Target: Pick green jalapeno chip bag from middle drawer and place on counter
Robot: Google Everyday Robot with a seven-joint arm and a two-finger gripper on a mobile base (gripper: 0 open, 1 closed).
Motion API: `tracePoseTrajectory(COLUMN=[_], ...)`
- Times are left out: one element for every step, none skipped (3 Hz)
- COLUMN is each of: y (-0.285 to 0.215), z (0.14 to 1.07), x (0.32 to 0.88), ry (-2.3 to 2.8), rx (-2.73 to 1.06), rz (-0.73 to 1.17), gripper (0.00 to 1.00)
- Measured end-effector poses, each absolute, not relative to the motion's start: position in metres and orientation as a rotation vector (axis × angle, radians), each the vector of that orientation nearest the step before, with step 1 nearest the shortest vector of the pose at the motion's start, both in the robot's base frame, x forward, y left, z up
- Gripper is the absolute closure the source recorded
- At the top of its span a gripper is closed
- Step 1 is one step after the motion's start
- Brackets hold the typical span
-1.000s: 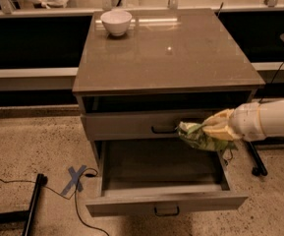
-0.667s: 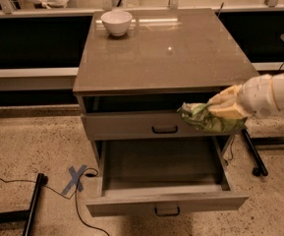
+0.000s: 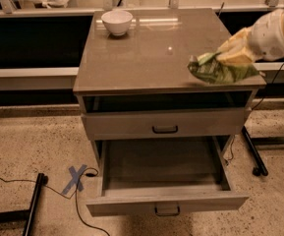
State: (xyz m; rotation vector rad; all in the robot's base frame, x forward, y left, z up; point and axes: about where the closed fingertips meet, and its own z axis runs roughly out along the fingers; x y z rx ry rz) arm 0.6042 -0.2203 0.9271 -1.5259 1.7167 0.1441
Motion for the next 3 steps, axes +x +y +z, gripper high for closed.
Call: tracePoseTrajectory(y=[-0.226, -0.219, -0.211], z=[0.966, 0.984, 0.973], x=[0.65, 0.695, 0.734], ry=[1.701, 1.656, 1.589], rx=[-1.538, -1.567, -1.585], rz=[-0.01, -0.151, -0.232], gripper=[1.0, 1.0, 1.0])
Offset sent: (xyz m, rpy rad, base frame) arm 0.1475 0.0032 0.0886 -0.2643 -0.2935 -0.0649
